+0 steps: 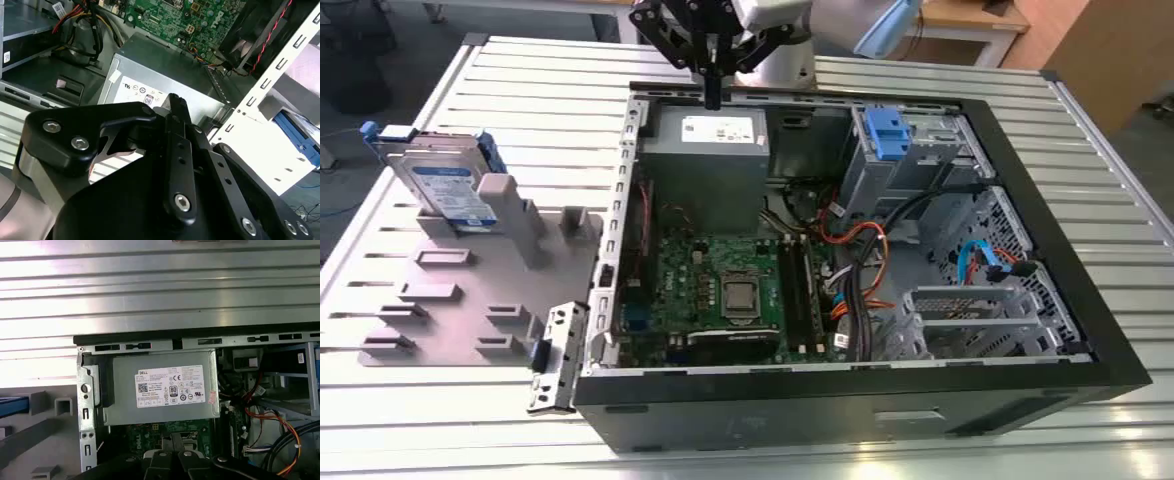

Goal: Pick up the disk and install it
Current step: 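Reach for the disk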

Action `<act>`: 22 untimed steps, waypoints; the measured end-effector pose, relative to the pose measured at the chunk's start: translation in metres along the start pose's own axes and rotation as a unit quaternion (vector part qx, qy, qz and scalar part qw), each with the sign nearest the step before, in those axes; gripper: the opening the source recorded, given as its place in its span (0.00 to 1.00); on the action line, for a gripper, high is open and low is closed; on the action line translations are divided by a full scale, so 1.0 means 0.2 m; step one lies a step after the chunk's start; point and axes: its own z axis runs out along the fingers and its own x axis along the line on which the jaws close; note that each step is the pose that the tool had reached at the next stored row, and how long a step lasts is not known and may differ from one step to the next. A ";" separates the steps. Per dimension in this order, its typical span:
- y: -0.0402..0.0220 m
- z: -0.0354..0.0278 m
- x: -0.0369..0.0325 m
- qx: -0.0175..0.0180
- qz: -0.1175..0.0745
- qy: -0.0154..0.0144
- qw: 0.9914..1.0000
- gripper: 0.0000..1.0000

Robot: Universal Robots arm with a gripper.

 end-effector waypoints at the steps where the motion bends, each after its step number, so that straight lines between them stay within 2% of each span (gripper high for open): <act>1: 0.000 0.000 0.000 0.000 0.000 0.000 1.000 0.11; 5: 0.000 0.000 0.000 0.000 0.000 0.000 1.000 0.11; 22: 0.000 0.000 0.000 0.007 0.000 0.000 1.000 0.11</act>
